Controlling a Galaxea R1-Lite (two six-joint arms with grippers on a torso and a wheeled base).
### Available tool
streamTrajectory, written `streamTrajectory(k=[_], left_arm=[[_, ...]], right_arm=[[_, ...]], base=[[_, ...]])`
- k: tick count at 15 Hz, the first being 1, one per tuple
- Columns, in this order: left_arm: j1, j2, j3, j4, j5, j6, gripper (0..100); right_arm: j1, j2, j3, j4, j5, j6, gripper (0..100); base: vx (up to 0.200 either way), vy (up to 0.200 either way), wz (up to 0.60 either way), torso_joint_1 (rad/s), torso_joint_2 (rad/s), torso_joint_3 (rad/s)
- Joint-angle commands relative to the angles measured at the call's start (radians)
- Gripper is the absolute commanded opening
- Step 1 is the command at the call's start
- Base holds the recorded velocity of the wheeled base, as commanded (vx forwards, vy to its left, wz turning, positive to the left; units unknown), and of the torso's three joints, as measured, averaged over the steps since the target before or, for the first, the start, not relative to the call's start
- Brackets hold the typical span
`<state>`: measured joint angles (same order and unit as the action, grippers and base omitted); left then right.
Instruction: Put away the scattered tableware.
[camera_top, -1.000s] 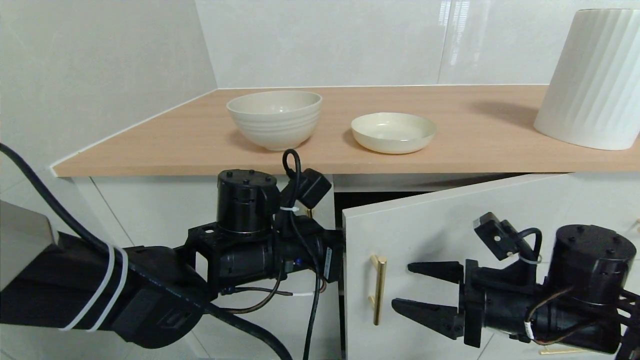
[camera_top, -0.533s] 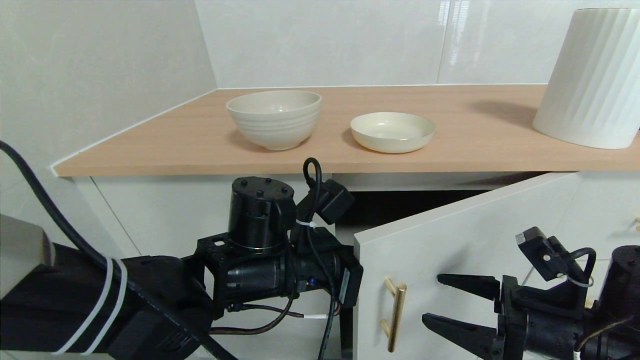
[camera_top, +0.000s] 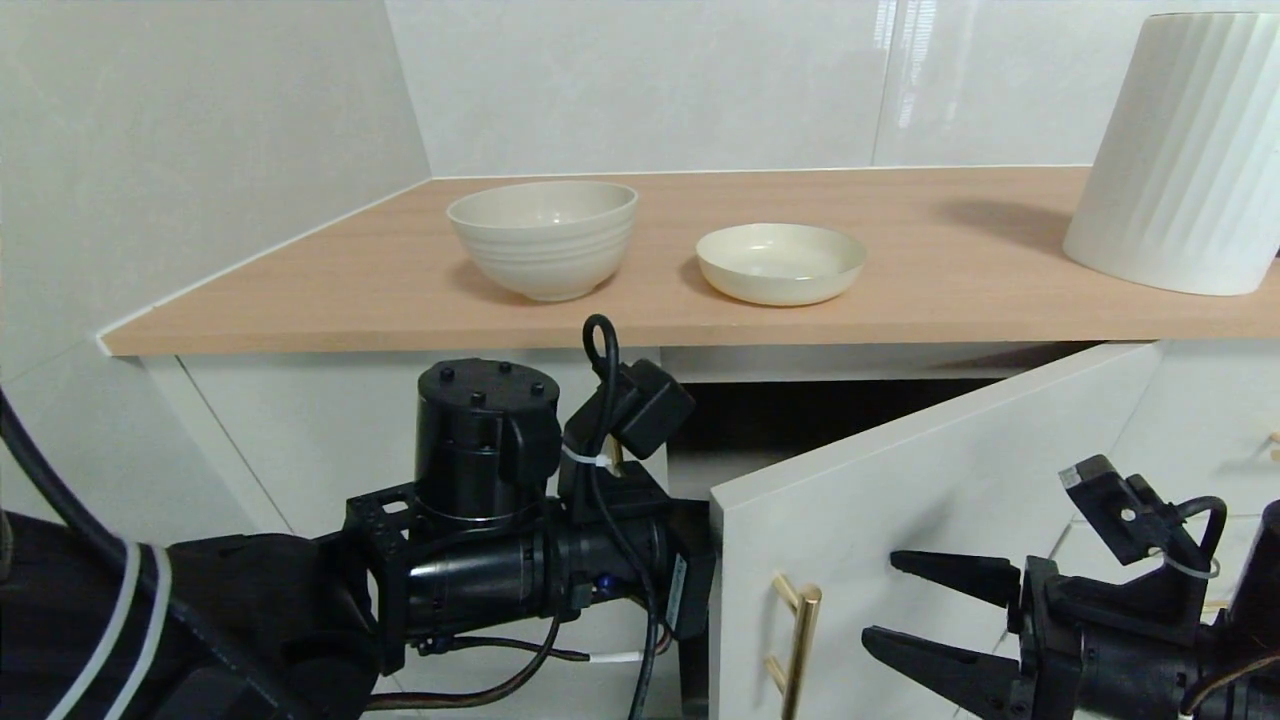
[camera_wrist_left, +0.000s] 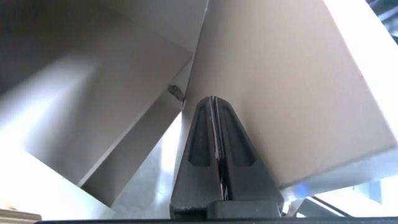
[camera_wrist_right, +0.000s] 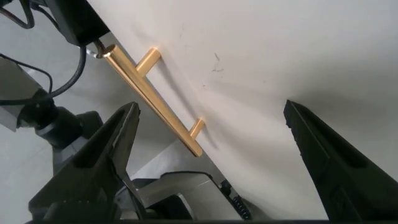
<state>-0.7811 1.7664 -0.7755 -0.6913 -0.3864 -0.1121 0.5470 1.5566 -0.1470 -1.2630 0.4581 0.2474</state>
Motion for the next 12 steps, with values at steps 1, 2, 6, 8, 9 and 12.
streamTrajectory(k=[1,2,6,8,9,12], left_arm=[[-0.001,-0.004,-0.001,0.001,0.003,0.000,0],[0.000,-0.001,-0.004,0.001,0.003,-0.001,0],[0.000,0.015,-0.018,0.004,0.003,-0.001,0],[-0.001,0.082,-0.077,0.006,0.001,-0.006,0],[-0.001,0.117,-0.108,0.006,0.003,-0.018,0],[-0.030,0.156,-0.142,0.006,0.003,-0.024,0]], right_arm=[[0.001,-0.010,0.004,0.002,0.005,0.001,100],[0.001,-0.012,0.012,0.002,0.005,0.001,100],[0.001,-0.016,0.014,0.002,0.005,0.001,100],[0.001,-0.030,0.012,0.002,0.005,0.001,100],[0.001,-0.043,0.012,0.002,0.005,0.003,100],[0.001,-0.105,0.010,0.002,0.008,0.026,100]], base=[[-0.200,0.000,0.00,-0.002,0.00,0.002],[-0.200,0.000,0.00,0.002,0.00,0.007],[-0.200,0.000,0.00,0.004,0.00,-0.002],[0.000,0.000,0.00,0.000,0.00,0.000],[0.000,0.000,0.00,0.000,0.00,0.000],[0.000,0.000,0.00,0.000,0.00,0.000]])
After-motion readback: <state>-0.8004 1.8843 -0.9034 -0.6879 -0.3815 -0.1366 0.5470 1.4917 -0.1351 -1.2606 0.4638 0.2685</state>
